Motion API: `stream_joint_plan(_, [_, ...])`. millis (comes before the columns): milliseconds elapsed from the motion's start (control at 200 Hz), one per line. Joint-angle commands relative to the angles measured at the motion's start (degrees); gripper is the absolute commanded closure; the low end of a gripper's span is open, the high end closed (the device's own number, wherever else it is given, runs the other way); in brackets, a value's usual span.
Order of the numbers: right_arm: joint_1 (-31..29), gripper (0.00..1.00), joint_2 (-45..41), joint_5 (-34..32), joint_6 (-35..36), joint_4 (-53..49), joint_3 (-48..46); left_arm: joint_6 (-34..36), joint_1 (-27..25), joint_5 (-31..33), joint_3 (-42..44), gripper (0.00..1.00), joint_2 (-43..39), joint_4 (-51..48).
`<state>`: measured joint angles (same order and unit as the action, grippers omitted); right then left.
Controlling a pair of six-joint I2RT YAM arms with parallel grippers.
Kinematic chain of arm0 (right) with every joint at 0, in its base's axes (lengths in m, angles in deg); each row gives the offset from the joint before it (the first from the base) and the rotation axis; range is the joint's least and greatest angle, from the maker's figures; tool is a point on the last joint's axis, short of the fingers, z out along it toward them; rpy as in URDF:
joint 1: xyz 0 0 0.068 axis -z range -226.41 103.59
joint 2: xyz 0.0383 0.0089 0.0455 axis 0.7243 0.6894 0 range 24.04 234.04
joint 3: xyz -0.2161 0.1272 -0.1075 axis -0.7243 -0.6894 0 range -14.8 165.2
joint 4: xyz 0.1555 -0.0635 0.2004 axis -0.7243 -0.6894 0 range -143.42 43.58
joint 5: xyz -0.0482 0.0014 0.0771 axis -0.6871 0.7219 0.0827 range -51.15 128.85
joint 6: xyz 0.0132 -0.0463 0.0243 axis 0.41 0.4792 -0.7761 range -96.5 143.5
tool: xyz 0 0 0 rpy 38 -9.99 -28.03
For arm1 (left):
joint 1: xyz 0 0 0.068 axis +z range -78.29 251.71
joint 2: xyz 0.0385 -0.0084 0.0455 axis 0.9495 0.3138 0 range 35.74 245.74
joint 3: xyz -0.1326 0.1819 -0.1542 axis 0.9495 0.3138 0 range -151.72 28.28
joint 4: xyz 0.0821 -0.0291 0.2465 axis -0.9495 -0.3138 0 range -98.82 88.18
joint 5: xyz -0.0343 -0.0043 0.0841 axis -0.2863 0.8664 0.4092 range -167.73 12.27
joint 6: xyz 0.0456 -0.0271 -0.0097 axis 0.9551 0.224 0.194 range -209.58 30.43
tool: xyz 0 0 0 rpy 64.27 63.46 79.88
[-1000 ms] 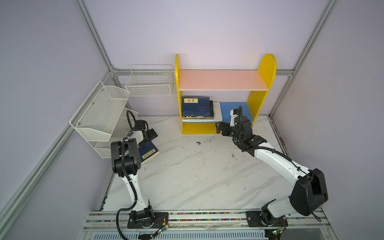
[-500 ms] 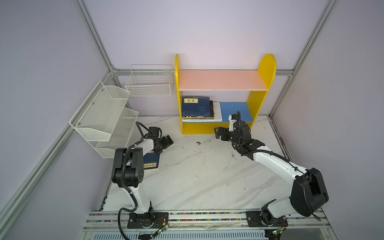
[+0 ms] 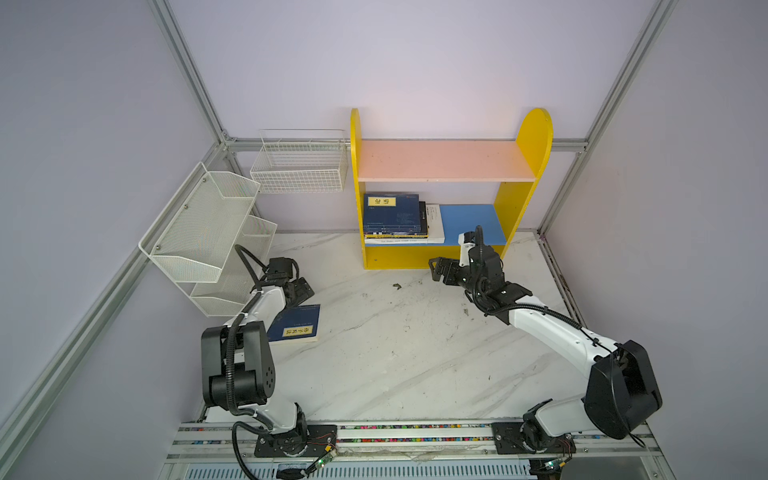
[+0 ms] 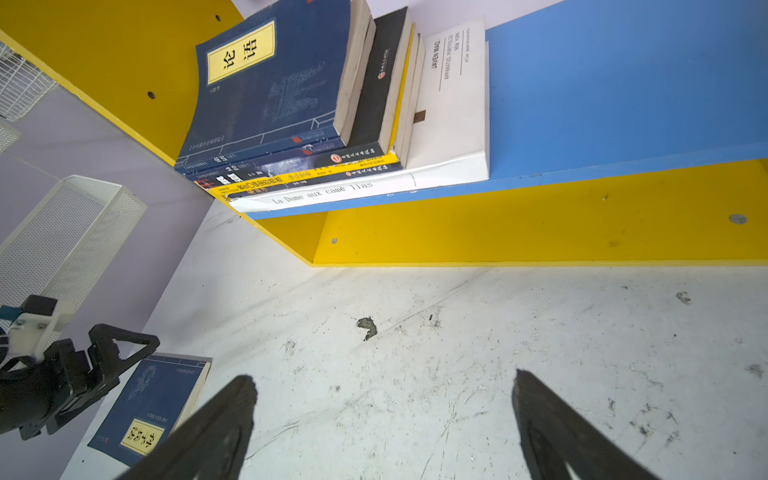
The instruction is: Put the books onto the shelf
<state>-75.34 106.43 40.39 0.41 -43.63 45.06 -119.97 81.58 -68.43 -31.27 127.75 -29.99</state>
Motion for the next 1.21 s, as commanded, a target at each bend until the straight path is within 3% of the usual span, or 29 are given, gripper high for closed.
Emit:
stream_joint_plan(0, [-0.3,0.03,-1.3,0.2,0.0,-0.8,0.5,3.7,3.6,4.9,3.1,0.00,1.2,0.2])
stream_joint_plan(230, [-0.3,0.02,-1.3,-0.2,0.3,-2.1,1.0,7.6,7.9,10.3,3.6,0.00,4.3,1.6])
stream_joint_plan(505, [-0.3,0.03,-1.1,-1.3,0.0,-1.6,1.0,6.7,12.7,4.1,3.3,0.00,8.5,0.9])
stream_joint_plan(745, [-0.4,0.03,-0.5,-1.5,-0.3,-1.0,0.9,6.6,17.7,-6.0,2.3,0.00,10.8,0.3])
stream_joint_plan(1200, [-0.3,0.03,2.1,-0.3,0.2,1.2,1.2,4.4,15.8,-25.4,5.1,0.00,11.0,-3.7])
